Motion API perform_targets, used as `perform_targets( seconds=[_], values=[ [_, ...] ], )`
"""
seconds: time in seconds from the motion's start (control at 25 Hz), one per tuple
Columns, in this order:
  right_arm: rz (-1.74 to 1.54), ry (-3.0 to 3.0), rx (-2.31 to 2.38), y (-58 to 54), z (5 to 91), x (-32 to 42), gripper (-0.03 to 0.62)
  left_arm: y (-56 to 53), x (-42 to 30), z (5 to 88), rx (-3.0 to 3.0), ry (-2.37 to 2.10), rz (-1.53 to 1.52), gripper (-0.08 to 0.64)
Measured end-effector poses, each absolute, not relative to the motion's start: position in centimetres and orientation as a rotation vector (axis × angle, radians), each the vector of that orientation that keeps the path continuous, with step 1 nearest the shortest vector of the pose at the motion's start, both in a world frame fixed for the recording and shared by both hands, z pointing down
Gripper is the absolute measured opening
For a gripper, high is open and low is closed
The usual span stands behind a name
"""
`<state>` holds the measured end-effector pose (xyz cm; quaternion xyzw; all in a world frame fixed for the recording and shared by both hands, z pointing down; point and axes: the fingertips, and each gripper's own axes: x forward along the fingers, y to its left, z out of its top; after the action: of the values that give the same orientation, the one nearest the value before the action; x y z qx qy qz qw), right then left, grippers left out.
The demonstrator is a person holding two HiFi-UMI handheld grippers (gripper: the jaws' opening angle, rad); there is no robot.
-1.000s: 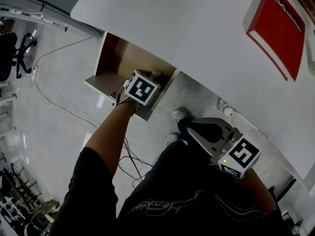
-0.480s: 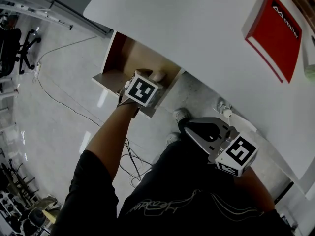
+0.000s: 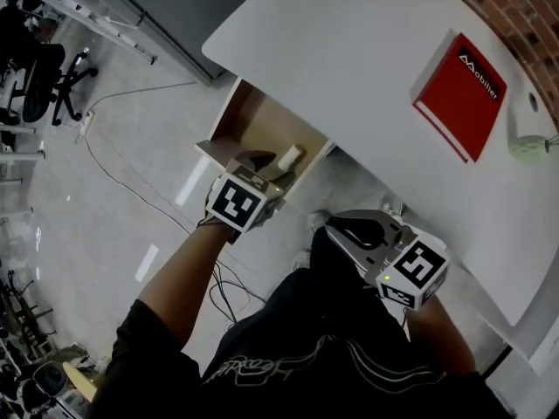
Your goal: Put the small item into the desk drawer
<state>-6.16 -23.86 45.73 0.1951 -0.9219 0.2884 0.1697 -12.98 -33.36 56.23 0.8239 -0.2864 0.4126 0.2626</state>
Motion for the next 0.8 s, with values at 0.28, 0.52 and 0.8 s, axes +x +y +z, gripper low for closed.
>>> perform_targets(
  seconds=[0.28, 0.52, 0.8],
  values=[
    [0.658, -2.672, 0.587, -24.0, 37.1, -6.9, 0.051, -28.2, -10.9, 42.2, 2.317, -0.733, 0.716, 0.173],
    [0.565, -2.702, 0.638, -22.8, 30.6, -7.0, 0.052, -23.4, -10.6, 29.9, 2.404, -0.697, 0.388, 0.125],
    [0.638, -2.812, 0.759, -21.7, 25.2, -6.0, 0.052, -19.6, -10.4, 22.4, 2.415, -0.654, 0.125, 0.044]
  ],
)
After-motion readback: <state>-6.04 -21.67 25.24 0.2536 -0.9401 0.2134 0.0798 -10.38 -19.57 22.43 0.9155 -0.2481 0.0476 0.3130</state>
